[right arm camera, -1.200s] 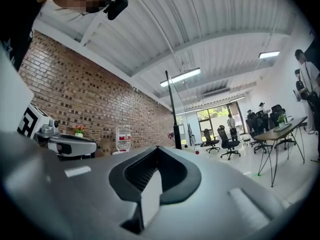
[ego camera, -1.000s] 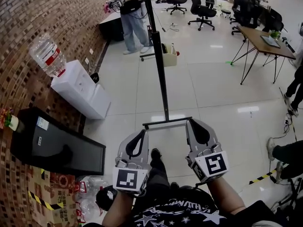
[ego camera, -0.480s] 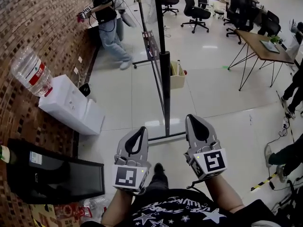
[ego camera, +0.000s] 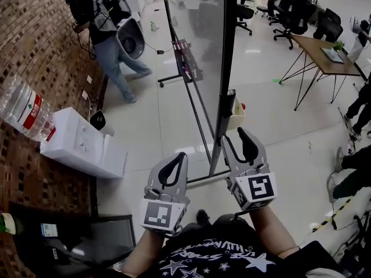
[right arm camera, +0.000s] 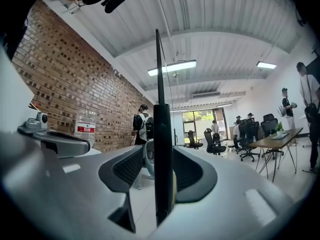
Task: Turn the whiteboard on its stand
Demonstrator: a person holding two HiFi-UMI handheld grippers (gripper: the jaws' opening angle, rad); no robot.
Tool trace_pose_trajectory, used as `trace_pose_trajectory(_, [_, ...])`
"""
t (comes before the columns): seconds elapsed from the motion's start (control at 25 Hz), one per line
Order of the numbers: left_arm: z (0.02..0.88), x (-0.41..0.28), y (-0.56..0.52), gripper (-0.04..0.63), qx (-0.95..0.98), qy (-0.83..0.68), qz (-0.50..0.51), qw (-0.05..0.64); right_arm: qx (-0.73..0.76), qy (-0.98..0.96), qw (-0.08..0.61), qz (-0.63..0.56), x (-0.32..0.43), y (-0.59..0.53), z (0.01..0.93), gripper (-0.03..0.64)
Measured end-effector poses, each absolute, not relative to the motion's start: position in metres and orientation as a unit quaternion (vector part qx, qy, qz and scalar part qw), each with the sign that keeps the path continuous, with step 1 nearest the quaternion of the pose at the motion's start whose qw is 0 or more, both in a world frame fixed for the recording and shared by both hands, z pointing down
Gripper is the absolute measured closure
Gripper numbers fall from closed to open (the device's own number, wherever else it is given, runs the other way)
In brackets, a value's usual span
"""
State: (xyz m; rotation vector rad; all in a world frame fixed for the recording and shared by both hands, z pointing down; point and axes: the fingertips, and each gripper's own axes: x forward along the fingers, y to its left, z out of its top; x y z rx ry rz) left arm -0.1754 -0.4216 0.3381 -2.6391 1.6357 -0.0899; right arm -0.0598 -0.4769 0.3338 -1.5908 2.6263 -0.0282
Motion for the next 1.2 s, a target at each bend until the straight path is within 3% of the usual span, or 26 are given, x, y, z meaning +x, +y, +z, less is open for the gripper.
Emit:
trace_pose_trajectory(0.24, [0.345, -0.182, -0.443, 0.589, -0.851, 0.525, -0.027, 0.0, -0.531, 0.847, -0.009, -0.023, -0.075, -0.514, 0.355, 0.314])
trace_pose_trajectory(0.52, [0.346, -0.184, -0.462, 0.591, -0.841, 0.54, -0.033, -0.013, -0.543, 0.839, 0.005, -0.032, -0.079, -0.556, 0.355, 0.298])
trace_pose_trajectory(0.96, [0.35, -0.187, -0.486, 0.589, -0.825, 0.563, -0.046, -0.011, -0.571, 0.821, 0.006, 0.021, -0.086, -0.572, 0.347, 0.353])
trace_pose_trajectory(1.12, [0.346, -0.19, -0.492, 0.59, -0.822, 0.567, -0.041, -0.005, -0.56, 0.827, 0.002, 0.042, -0.1, -0.566, 0.341, 0.477])
trace_pose_trajectory(1.2, [0.345, -0.19, -0.492, 0.589, -0.822, 0.568, -0.041, -0.003, -0.564, 0.825, -0.001, 0.032, -0.1, -0.566, 0.342, 0.483])
